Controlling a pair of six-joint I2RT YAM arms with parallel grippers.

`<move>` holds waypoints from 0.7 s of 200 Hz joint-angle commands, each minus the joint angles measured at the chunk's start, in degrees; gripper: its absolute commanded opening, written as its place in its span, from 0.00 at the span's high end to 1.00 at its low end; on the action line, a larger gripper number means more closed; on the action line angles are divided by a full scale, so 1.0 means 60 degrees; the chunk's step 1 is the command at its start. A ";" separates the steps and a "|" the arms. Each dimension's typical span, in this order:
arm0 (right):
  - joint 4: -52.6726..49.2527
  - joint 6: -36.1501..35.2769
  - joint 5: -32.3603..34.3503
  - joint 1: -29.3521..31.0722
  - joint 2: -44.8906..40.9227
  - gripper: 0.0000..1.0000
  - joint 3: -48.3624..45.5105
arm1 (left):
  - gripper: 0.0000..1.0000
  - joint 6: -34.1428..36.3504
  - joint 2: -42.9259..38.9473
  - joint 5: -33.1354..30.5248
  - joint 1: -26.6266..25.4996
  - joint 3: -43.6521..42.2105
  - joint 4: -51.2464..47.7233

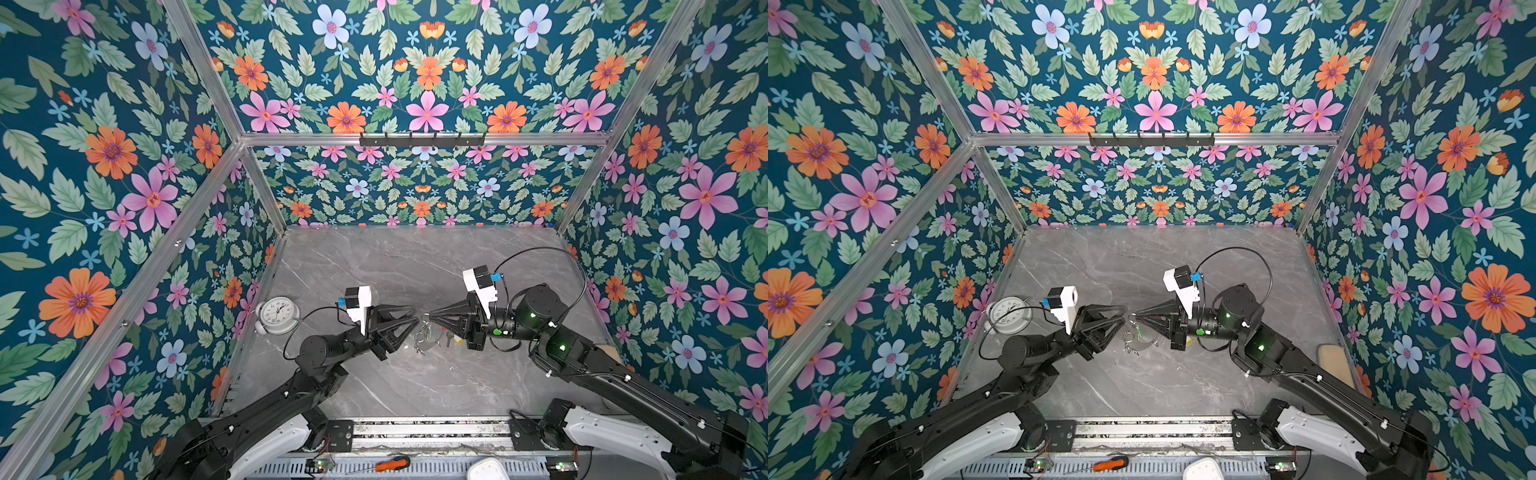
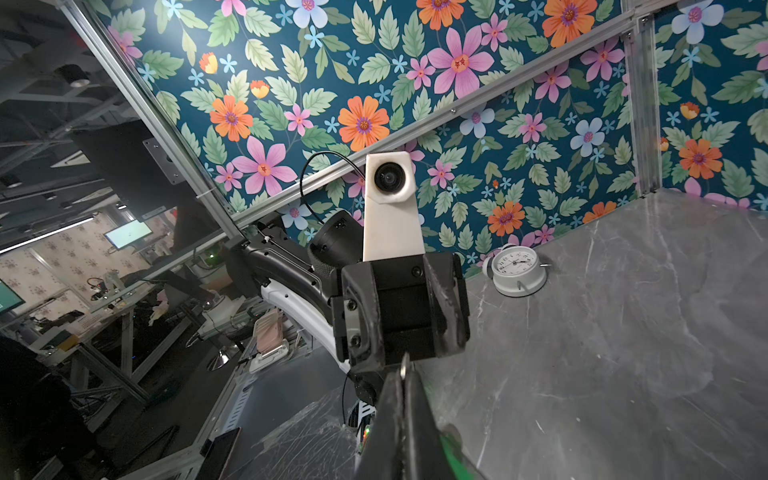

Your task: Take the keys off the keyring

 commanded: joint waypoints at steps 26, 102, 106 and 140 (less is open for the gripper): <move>-0.2471 -0.1125 0.0014 -0.0066 -0.0038 1.00 0.0636 | 0.63 0.0368 -0.0306 0.1023 0.0018 0.0819 -0.2220; -0.3087 -0.1438 -0.0023 -0.0106 -0.0140 1.00 0.0940 | 0.64 0.2060 -0.0640 0.1662 0.0009 0.2182 -0.6509; -0.3074 -0.1436 -0.0030 -0.0114 -0.0144 1.00 0.0944 | 0.64 0.2093 -0.0618 0.1716 0.0022 0.2228 -0.6599; -0.3028 -0.1425 -0.0032 -0.0107 -0.0153 1.00 0.0942 | 0.66 0.2140 -0.0427 0.2133 0.0007 0.2366 -0.6655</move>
